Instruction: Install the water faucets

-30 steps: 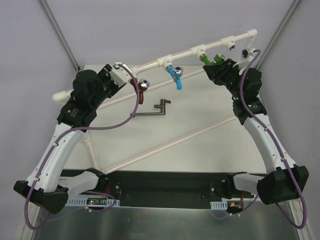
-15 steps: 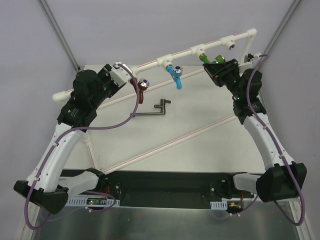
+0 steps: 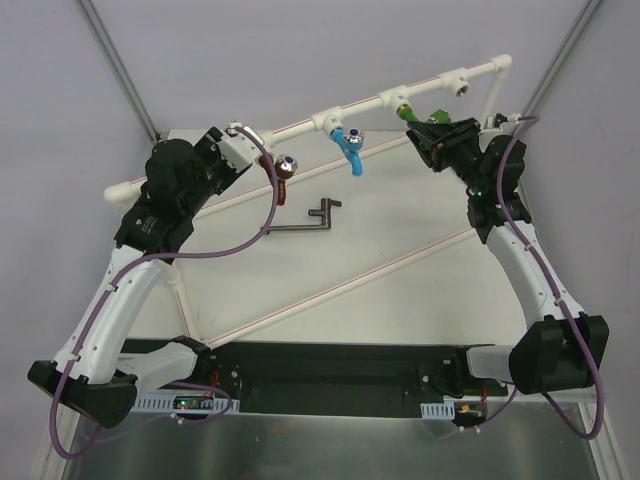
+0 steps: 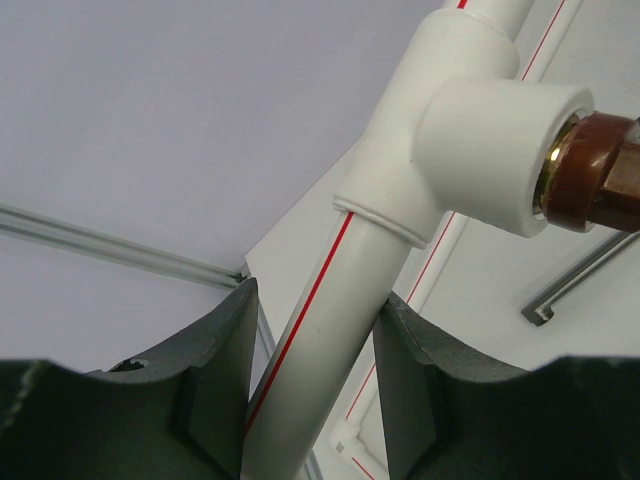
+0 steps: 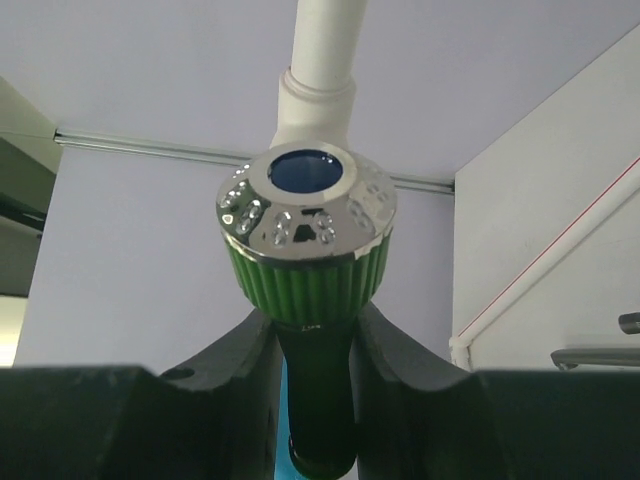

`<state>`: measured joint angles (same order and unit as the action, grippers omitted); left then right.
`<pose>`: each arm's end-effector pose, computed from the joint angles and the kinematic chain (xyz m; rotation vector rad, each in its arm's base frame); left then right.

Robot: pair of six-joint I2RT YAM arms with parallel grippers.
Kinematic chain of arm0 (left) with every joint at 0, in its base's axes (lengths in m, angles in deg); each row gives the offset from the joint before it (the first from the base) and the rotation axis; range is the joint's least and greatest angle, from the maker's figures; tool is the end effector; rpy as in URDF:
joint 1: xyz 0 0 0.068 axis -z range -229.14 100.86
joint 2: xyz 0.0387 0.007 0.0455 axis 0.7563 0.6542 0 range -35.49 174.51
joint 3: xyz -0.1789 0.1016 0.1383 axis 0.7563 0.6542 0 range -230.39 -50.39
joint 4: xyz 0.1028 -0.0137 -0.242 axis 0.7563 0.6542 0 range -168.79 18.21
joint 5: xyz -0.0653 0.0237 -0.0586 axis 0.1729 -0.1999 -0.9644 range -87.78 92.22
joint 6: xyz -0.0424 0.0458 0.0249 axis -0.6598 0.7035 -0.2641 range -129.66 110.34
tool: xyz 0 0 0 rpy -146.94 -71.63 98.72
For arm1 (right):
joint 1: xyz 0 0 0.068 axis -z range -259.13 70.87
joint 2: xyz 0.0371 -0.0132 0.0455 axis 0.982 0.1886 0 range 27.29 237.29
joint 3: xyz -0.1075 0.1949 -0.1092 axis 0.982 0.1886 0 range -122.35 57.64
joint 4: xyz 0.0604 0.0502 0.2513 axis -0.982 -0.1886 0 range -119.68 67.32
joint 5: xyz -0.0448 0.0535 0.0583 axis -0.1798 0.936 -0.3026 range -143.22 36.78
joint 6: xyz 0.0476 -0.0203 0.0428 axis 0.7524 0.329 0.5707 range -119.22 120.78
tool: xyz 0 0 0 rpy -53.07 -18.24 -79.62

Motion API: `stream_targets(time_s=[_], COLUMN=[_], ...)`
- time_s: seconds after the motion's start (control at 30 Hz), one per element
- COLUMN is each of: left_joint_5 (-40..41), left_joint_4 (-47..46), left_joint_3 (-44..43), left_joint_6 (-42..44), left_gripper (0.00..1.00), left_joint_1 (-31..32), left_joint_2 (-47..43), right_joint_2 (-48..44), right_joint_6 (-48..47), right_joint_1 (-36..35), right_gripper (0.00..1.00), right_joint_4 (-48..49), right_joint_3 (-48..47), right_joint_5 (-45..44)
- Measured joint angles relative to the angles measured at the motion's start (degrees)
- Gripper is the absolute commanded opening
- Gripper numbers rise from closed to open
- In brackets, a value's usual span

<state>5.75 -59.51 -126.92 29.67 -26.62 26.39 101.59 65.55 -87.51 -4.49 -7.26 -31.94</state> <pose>0.2401 -0.0961 0.4338 0.8117 1.4465 0.2740 0.3250 0.0676 0.3805 0.4269 1.5054 1.2931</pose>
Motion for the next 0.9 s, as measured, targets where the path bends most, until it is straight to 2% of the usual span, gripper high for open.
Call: stream_targets(time_s=[0.23,0.53,0.57,0.6,0.63,0.7,0.73,0.8,0.83,0.9], left_joint_5=[-0.09,-0.61,-0.61,-0.61,-0.63,-0.7,-0.72,-0.92,-1.22,-1.66], left_joint_4=[0.13,1.16,1.16,1.18,1.18,1.2,1.31,1.42,1.4,1.27], left_joint_3=[0.02,0.02,0.02,0.02,0.02,0.02,0.02,0.04,0.09,0.07], left_joint_6=[0.02,0.02,0.02,0.02,0.02,0.0,-0.04,-1.62,-4.55,-8.94], left_gripper=[0.0,0.01,0.04,0.16,0.21,0.39,0.53,0.63,0.71,0.77], left_joint_1=[-0.07,0.37,0.37,0.37,0.37,0.39,0.39,0.37,0.37,0.39], left_joint_2=[-0.02,-0.5,-0.52,-0.52,-0.52,-0.66,-0.79,-1.03,-1.11,-1.22], right_joint_2=[0.59,1.38,1.33,1.27,1.11,0.72,0.5,-0.02,-0.37,-1.27], right_joint_6=[4.61,4.44,4.02,3.58,3.06,1.4,0.46,-1.46,-2.56,-4.52], right_joint_1=[1.42,1.9,1.86,1.81,1.81,1.75,1.68,1.64,1.6,1.42], right_gripper=[0.02,0.02,0.02,0.02,0.02,0.02,0.02,0.02,0.02,0.02], right_joint_4=[0.33,1.18,1.22,1.27,1.27,1.18,1.09,0.96,0.68,0.22], right_joint_3=[0.0,-0.11,-0.11,-0.11,-0.11,-0.11,-0.11,-0.11,-0.04,0.13], right_joint_5=[-0.87,-5.46,-5.6,-5.68,-5.84,-6.01,-6.05,-6.03,-6.01,-5.99])
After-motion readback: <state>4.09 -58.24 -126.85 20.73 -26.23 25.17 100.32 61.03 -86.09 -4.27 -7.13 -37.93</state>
